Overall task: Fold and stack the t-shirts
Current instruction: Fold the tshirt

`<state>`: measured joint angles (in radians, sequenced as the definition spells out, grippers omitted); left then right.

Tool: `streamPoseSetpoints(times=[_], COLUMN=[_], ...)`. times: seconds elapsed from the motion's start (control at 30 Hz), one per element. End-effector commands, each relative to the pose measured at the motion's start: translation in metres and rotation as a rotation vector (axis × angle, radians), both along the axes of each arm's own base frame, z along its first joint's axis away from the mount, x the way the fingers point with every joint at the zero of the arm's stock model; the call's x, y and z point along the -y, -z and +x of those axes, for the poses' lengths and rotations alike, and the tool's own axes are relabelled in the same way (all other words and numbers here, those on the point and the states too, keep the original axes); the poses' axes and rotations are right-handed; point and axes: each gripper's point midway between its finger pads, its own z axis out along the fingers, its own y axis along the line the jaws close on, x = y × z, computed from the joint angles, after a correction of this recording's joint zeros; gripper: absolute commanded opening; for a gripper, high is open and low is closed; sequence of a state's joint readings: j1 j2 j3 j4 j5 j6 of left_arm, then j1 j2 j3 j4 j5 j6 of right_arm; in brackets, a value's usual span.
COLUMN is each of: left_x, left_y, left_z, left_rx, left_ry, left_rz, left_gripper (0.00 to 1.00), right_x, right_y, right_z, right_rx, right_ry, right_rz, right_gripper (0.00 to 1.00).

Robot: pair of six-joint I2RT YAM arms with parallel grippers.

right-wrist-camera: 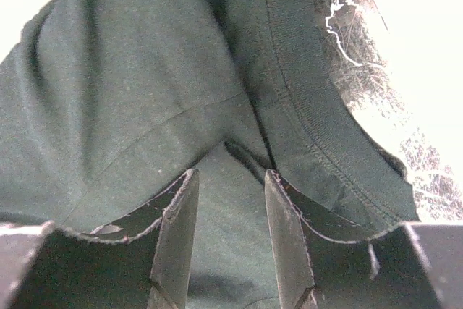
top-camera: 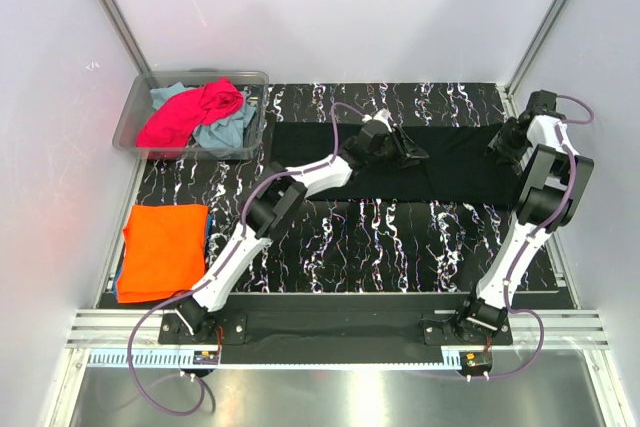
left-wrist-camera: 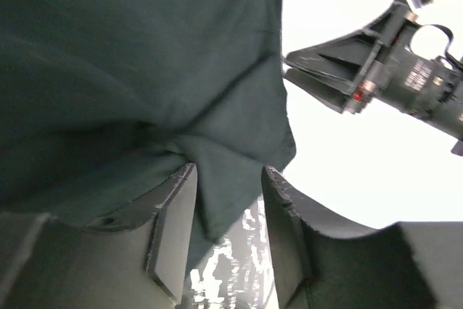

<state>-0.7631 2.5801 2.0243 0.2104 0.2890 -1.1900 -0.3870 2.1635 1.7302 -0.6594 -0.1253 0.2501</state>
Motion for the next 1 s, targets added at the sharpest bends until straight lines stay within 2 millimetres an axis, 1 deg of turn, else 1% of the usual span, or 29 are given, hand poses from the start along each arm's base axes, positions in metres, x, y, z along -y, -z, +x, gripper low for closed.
streamPoseSetpoints(times=[0.0, 0.03, 0.07, 0.1, 0.13, 0.2, 0.23, 0.27, 0.33, 0.4, 0.53, 0.67, 0.7, 0.73, 0.77, 0.9, 0.93, 0.97], left_x=[0.018, 0.018, 0.018, 0.017, 0.016, 0.017, 0.017, 0.018, 0.022, 0.024, 0.028, 0.034, 0.036, 0.036, 0.038, 0.042, 0.042, 0.042], left_y=[-0.026, -0.03, -0.029, -0.022, -0.022, -0.014, -0.011, -0.003, -0.003, 0.002, 0.001, 0.004, 0.001, 0.005, 0.003, 0.009, 0.01, 0.01], left_z=[-0.004, -0.008, -0.01, -0.016, -0.017, -0.021, -0.022, -0.022, -0.02, -0.017, -0.013, -0.009, -0.007, -0.006, -0.006, -0.006, -0.005, -0.005], left_rx=[0.044, 0.046, 0.052, 0.045, 0.048, 0.034, 0.018, -0.001, -0.013, -0.022, -0.026, -0.04, -0.038, -0.05, -0.05, -0.064, -0.068, -0.07], left_ry=[-0.019, -0.012, -0.01, -0.007, -0.008, -0.003, -0.004, -0.005, -0.008, -0.013, -0.024, -0.029, -0.032, -0.04, -0.04, -0.046, -0.049, -0.051], left_rz=[-0.056, -0.058, -0.051, -0.033, -0.024, -0.013, -0.016, -0.014, -0.036, -0.041, -0.058, -0.075, -0.084, -0.09, -0.102, -0.108, -0.112, -0.115], left_gripper=[0.45, 0.44, 0.44, 0.45, 0.46, 0.48, 0.51, 0.52, 0.54, 0.54, 0.54, 0.5, 0.48, 0.47, 0.47, 0.43, 0.37, 0.32], right_x=[0.01, 0.011, 0.012, 0.013, 0.014, 0.014, 0.015, 0.015, 0.014, 0.011, 0.008, 0.006, 0.006, 0.007, 0.006, 0.007, 0.008, 0.008], right_y=[-0.011, -0.011, -0.01, -0.008, -0.008, -0.003, -0.002, 0.0, 0.0, -0.001, -0.006, -0.003, -0.002, -0.001, 0.0, 0.003, 0.004, 0.003], right_z=[0.013, 0.013, 0.012, 0.011, 0.011, 0.009, 0.01, 0.01, 0.013, 0.015, 0.015, 0.013, 0.013, 0.013, 0.013, 0.014, 0.014, 0.015], right_rx=[0.053, 0.052, 0.051, 0.048, 0.049, 0.042, 0.046, 0.044, 0.054, 0.062, 0.079, 0.075, 0.074, 0.075, 0.072, 0.068, 0.066, 0.069], right_ry=[-0.01, -0.012, -0.009, -0.011, -0.012, -0.016, -0.015, -0.016, -0.012, -0.015, -0.025, -0.027, -0.025, -0.024, -0.022, -0.023, -0.024, -0.024], right_rz=[-0.011, -0.014, -0.014, -0.016, -0.014, 0.004, 0.005, 0.014, 0.022, 0.041, 0.051, 0.059, 0.061, 0.06, 0.06, 0.057, 0.056, 0.057], right_gripper=[0.48, 0.48, 0.48, 0.48, 0.49, 0.49, 0.49, 0.49, 0.47, 0.47, 0.45, 0.44, 0.44, 0.42, 0.39, 0.38, 0.38, 0.37])
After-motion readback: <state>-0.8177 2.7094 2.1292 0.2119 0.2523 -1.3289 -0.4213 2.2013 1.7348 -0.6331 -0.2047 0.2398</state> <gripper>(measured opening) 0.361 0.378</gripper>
